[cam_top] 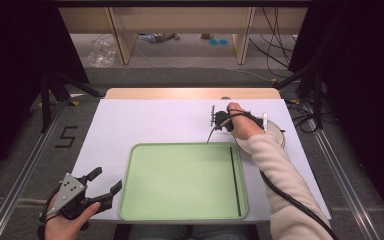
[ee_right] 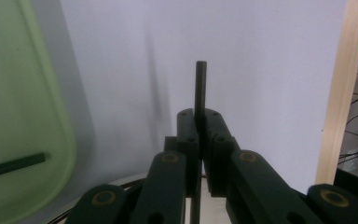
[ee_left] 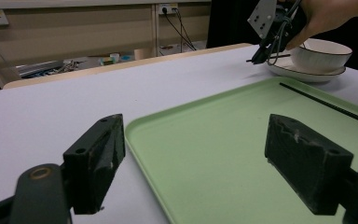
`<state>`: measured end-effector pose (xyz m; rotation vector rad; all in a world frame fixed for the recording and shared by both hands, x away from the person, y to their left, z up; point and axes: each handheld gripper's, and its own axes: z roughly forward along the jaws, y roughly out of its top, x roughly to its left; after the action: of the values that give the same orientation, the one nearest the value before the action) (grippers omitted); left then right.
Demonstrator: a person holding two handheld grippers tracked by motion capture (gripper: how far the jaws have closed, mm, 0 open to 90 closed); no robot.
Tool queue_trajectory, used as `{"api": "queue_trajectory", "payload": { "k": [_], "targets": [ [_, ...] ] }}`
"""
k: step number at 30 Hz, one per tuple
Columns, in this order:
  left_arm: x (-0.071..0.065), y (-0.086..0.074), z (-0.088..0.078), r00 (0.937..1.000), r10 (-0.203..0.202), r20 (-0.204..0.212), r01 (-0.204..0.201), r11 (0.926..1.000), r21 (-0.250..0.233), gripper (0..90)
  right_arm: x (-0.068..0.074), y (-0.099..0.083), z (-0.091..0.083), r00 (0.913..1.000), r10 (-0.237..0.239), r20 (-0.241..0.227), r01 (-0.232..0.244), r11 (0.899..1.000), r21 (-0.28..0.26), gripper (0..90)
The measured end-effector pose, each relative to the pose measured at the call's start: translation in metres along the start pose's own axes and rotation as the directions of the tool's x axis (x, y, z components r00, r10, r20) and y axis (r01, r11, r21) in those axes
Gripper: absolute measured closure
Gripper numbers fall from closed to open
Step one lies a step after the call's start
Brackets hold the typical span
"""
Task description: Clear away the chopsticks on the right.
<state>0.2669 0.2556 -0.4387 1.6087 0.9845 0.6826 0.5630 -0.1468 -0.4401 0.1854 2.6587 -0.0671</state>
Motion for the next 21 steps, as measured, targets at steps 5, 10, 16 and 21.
{"api": "queue_trajectory", "payload": {
  "k": [5, 10, 16, 21],
  "targets": [
    [0.0, 0.0, 0.0, 1.0, 0.001, -0.001, -0.001, 1.0, -0.001, 20.1, -0.002, 0.001, -0.011, 0.9988, -0.017, 0.046, 0.019, 0.999, -0.031, 87.9],
    [0.0, 0.0, 0.0, 1.0, 0.002, -0.001, -0.002, 1.0, -0.001, 20.1, -0.008, 0.002, -0.028, 0.9946, -0.026, 0.1, 0.034, 0.996, -0.081, 88.0],
    [0.0, 0.0, 0.0, 1.0, 0.002, -0.001, -0.002, 1.0, -0.002, 20.2, -0.014, 0.003, -0.053, 0.9857, 0.012, 0.168, 0.012, 0.99, -0.139, 88.0],
    [0.0, 0.0, 0.0, 1.0, 0.002, -0.001, -0.002, 1.0, -0.002, 20.2, -0.018, 0.002, -0.071, 0.9764, 0.054, 0.209, -0.01, 0.978, -0.207, 88.0]
  ]
}}
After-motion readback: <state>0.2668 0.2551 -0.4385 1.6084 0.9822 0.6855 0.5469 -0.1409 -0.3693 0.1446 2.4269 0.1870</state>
